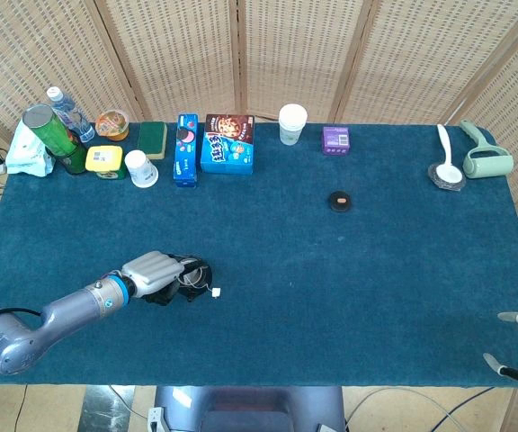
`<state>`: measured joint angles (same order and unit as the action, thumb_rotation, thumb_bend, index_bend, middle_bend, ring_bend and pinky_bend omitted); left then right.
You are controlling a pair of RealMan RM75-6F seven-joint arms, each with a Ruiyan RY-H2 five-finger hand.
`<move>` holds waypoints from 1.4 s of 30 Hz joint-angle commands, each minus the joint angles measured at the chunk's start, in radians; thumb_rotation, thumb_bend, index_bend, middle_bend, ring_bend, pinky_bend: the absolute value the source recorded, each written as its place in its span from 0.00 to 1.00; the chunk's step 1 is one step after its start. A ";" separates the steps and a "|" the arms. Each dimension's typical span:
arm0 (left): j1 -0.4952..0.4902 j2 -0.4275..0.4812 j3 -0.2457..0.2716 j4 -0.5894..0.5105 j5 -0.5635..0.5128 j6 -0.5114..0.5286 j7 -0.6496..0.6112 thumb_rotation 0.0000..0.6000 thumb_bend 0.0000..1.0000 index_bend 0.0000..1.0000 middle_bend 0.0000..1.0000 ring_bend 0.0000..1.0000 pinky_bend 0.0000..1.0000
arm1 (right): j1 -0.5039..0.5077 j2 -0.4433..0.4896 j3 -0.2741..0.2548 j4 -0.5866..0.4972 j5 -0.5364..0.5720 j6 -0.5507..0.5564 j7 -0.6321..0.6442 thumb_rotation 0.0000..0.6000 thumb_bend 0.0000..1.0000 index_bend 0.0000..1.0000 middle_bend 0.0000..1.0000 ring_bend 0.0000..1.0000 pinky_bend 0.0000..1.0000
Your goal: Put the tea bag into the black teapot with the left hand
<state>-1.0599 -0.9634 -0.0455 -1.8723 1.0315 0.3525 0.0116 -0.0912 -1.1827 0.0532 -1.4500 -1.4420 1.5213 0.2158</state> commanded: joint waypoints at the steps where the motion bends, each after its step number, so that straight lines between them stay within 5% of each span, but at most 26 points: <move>1: -0.027 0.009 0.023 0.015 -0.040 -0.018 0.002 1.00 1.00 0.02 1.00 1.00 1.00 | 0.002 0.000 0.000 0.000 0.000 -0.003 -0.001 1.00 0.10 0.32 0.32 0.39 0.28; 21: -0.184 0.022 0.149 0.035 -0.169 -0.107 0.001 1.00 1.00 0.02 1.00 1.00 1.00 | 0.011 -0.015 0.001 0.025 0.006 -0.023 0.024 1.00 0.10 0.32 0.32 0.39 0.28; 42: -0.354 -0.073 0.310 0.101 -0.290 -0.111 -0.025 1.00 1.00 0.02 1.00 1.00 1.00 | 0.010 -0.019 0.003 0.046 0.018 -0.033 0.048 1.00 0.09 0.32 0.32 0.39 0.28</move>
<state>-1.4108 -1.0330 0.2610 -1.7741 0.7452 0.2406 -0.0111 -0.0814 -1.2018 0.0564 -1.4036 -1.4245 1.4885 0.2638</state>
